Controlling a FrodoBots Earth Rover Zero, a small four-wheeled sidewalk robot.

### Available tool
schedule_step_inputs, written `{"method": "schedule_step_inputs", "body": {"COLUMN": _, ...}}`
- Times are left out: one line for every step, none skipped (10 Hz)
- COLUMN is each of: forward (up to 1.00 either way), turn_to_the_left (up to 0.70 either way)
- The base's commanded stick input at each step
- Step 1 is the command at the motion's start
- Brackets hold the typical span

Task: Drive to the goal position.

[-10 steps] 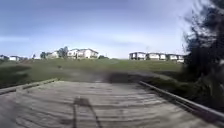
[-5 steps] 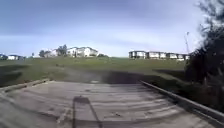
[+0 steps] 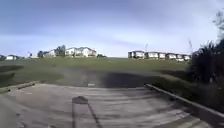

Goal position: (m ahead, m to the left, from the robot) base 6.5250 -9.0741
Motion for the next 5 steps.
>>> {"method": "schedule_step_inputs", "body": {"forward": 1.0, "turn_to_the_left": 0.0}}
{"method": "schedule_step_inputs", "body": {"forward": 1.0, "turn_to_the_left": 0.0}}
{"method": "schedule_step_inputs", "body": {"forward": 1.0, "turn_to_the_left": 0.0}}
{"method": "schedule_step_inputs", "body": {"forward": 1.0, "turn_to_the_left": 0.0}}
{"method": "schedule_step_inputs", "body": {"forward": 1.0, "turn_to_the_left": 0.0}}
